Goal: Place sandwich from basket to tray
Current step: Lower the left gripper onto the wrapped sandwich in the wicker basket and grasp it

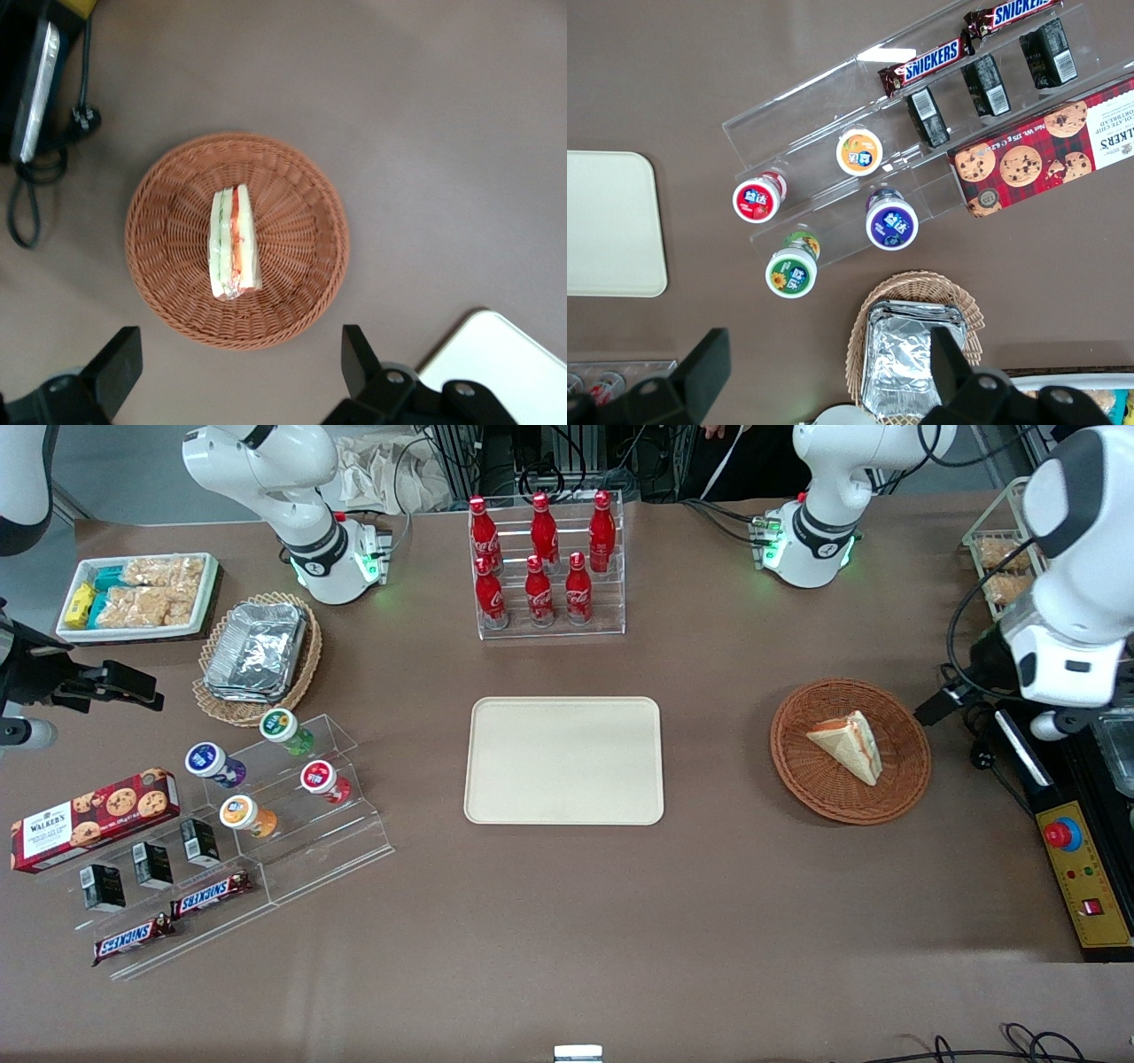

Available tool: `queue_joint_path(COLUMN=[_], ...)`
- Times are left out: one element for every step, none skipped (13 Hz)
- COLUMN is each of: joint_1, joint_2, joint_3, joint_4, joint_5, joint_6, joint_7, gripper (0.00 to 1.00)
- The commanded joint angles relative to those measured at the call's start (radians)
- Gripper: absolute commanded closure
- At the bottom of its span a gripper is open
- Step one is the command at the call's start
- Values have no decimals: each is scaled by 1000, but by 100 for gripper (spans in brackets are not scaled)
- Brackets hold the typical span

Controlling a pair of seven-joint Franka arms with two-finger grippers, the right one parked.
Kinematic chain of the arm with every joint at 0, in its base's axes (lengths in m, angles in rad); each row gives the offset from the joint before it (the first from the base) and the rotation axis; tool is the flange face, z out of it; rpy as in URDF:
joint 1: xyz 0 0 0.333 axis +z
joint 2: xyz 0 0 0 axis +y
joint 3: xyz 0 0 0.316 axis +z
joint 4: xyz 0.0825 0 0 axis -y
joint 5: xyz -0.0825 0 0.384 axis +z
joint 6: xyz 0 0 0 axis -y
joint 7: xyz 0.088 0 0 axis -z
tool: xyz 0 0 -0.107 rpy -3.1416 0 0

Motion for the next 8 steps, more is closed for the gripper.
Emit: queue_joint_path(joint_1=[1,1,4,4,4,3,1,3], joint_2=[-74,-67,-64,-46,-5,43,84,109], joint_3=[-4,-4,-2,1,1,0,-1,-1], joint_4=[-198,-225,-269,-311,-331,-339,-349,-366], joint_5=[17,17,15,14,14,14,12,12], joint_6=[104,129,187,263,328,384,440,492], joint_7=[-170,-186,-205,-238,-290,-341,-367,-370], gripper=[0,0,0,0,0,0,0,0])
